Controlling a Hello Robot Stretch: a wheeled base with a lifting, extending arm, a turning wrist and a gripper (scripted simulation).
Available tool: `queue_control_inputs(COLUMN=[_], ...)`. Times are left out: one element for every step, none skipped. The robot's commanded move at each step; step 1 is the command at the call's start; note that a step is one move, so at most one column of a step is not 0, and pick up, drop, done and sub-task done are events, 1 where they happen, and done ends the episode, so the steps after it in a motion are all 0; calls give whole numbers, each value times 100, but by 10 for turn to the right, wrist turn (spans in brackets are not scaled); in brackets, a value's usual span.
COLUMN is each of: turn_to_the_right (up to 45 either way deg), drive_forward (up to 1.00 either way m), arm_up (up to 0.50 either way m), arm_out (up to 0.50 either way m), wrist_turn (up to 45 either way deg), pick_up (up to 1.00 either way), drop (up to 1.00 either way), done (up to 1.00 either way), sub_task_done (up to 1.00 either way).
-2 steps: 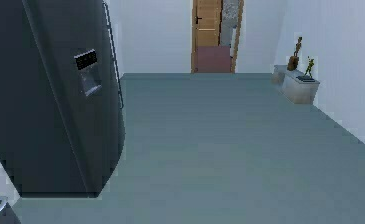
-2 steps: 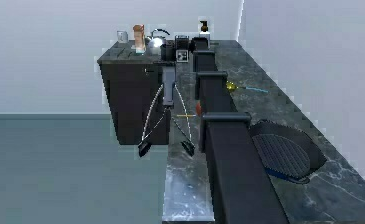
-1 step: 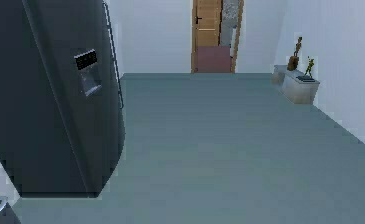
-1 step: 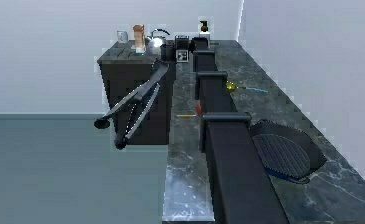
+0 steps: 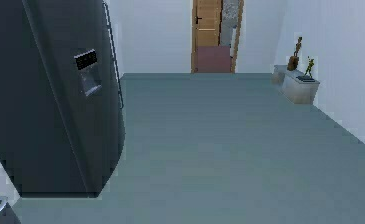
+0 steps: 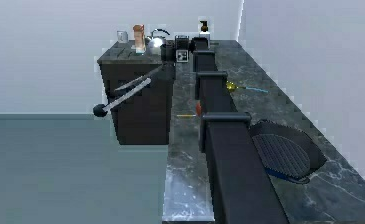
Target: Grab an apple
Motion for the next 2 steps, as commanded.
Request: queue_control_inputs(turn_to_the_right=[0,0], drive_forward=[0,0], arm_up=[0,0], arm_out=[0,0], wrist_turn=[450,450], pick_up=[0,0], drop=[0,0], done=[0,0], sub_task_done=[0,0])
